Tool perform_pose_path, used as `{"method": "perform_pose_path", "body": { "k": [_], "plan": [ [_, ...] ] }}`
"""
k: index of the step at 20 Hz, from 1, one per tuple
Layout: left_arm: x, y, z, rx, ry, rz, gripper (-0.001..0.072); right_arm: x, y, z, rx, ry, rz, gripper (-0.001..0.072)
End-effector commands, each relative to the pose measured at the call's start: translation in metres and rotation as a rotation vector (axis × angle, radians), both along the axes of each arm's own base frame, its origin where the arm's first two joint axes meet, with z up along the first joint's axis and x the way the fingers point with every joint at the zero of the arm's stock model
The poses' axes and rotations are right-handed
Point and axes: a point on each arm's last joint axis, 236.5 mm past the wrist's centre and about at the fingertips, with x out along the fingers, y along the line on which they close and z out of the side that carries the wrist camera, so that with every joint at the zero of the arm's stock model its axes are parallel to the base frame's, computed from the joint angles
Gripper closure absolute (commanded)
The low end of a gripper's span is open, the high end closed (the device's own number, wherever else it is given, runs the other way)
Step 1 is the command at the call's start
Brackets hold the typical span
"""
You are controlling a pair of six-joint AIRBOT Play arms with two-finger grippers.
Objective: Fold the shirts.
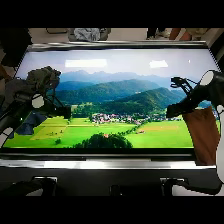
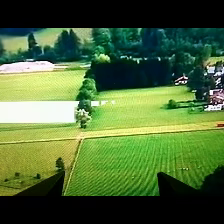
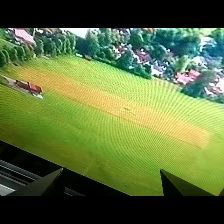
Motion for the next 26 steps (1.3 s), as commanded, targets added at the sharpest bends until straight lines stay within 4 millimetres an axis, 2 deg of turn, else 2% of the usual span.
{"method": "perform_pose_path", "body": {
  "k": [1, 12, 18, 24, 26],
  "plan": [
    [0.000, 0.000, 0.000, 0.000, 0.000, 0.000, 0.0006, 0.000, 0.000, 0.000, 0.000, 0.000, 0.001, 0.0038],
    [0.000, 0.000, 0.000, 0.000, 0.000, 0.000, 0.0005, 0.000, 0.000, 0.000, 0.000, 0.001, 0.001, 0.0038],
    [0.002, -0.001, 0.001, -0.004, -0.010, 0.002, 0.0006, 0.011, -0.002, 0.000, -0.008, -0.047, 0.001, 0.0038],
    [0.050, -0.018, 0.011, -0.066, -0.205, -0.014, 0.0005, 0.025, -0.003, 0.000, -0.013, -0.106, -0.012, 0.0038],
    [0.086, -0.021, 0.034, -0.096, -0.379, -0.021, -0.0003, 0.029, -0.004, 0.000, -0.015, -0.116, -0.037, 0.0038]
  ]
}}
